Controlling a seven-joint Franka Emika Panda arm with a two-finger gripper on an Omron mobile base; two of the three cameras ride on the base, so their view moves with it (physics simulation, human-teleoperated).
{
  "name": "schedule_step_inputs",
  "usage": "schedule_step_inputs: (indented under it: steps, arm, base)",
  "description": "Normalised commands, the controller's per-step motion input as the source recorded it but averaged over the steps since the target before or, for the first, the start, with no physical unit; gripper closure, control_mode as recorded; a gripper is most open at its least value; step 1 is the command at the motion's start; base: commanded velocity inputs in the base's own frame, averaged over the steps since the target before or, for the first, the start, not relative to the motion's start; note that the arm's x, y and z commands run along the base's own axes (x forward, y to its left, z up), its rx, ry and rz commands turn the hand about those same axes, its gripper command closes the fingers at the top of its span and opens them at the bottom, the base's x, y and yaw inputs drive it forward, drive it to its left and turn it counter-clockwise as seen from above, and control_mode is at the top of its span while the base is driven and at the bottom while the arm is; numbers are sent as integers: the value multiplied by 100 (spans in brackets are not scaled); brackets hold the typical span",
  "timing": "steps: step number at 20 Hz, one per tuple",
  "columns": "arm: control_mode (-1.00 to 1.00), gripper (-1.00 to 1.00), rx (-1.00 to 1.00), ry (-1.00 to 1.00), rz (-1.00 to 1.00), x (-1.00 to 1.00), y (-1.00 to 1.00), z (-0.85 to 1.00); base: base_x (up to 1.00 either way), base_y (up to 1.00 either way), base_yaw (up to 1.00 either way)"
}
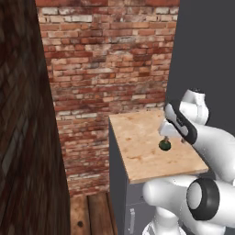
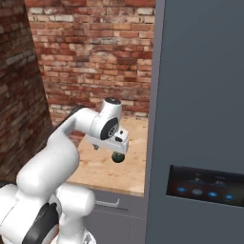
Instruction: Place the squash in the correct fridge rack based on whether it is a fruit or vegetable. Finally, close the fridge door.
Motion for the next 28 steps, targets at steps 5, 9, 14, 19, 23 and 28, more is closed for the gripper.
schedule_step_inputs:
  steps: [5, 9, 14, 19, 23, 28]
  arm:
    - [-100, -100, -4, 25, -21, 31, 2, -42]
    - [-100, -100, 0, 5, -11, 32, 0, -34]
    - [-100, -100, 0, 0, -1, 30, -2, -41]
    - [-100, -100, 0, -3, 0, 16, -5, -37]
    - [-100, -100, 0, -3, 0, 1, -18, -14]
    - [-100, -100, 0, 0, -1, 6, -15, -2]
  base:
    - [0, 0, 0]
    - [0, 0, 0]
    - [0, 0, 0]
    - [0, 0, 0]
    - [0, 0, 0]
    - [0, 0, 0]
